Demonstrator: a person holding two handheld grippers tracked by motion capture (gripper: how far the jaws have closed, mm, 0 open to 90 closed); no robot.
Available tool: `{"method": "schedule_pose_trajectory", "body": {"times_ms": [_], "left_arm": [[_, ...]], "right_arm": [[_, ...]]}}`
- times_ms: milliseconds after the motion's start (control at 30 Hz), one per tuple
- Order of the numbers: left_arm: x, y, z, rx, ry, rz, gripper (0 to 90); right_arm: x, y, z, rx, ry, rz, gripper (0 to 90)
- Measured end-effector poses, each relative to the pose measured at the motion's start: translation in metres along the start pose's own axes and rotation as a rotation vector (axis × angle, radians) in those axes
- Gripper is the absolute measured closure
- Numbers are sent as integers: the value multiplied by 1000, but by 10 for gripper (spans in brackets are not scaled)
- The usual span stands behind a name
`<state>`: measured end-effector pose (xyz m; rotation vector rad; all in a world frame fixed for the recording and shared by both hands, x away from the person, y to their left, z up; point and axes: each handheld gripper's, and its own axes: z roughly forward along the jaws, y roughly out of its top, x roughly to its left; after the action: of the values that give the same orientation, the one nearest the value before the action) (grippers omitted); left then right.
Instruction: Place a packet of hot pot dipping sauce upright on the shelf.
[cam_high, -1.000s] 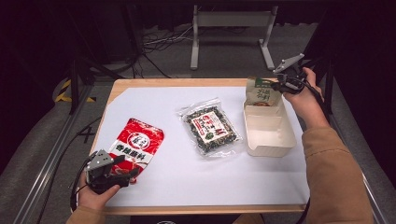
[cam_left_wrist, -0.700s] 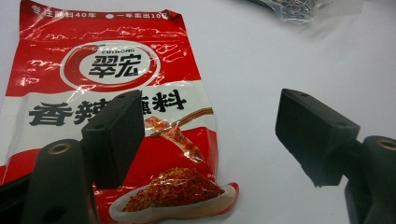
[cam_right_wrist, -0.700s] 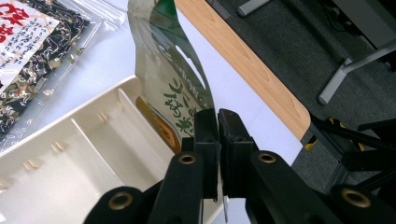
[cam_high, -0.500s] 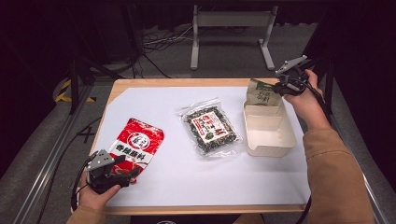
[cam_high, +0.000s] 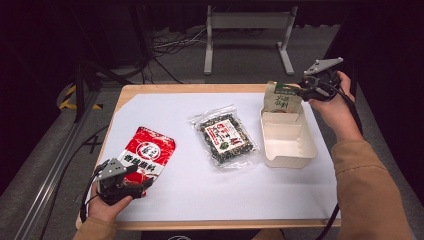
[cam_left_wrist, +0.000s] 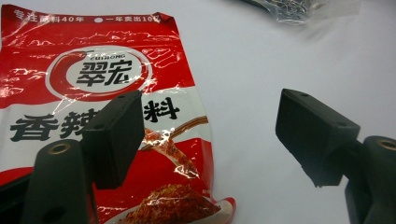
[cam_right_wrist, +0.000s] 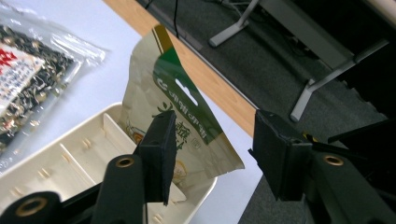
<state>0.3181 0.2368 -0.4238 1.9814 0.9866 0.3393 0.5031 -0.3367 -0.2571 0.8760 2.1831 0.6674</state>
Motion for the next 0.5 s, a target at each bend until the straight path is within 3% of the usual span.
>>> {"method": "schedule_pose_trajectory", "body": {"times_ms": [200, 267, 500], "left_arm": [[0, 4, 4, 2, -8, 8, 243], [-1, 6, 5, 0, -12, 7, 243], [-1, 10, 10, -4, -25, 17, 243]], "right_arm": [[12, 5, -22, -70, 5, 14, 433], [21, 8, -32, -110, 32, 38, 420], [45, 8, -50, -174, 127, 113, 403]]}}
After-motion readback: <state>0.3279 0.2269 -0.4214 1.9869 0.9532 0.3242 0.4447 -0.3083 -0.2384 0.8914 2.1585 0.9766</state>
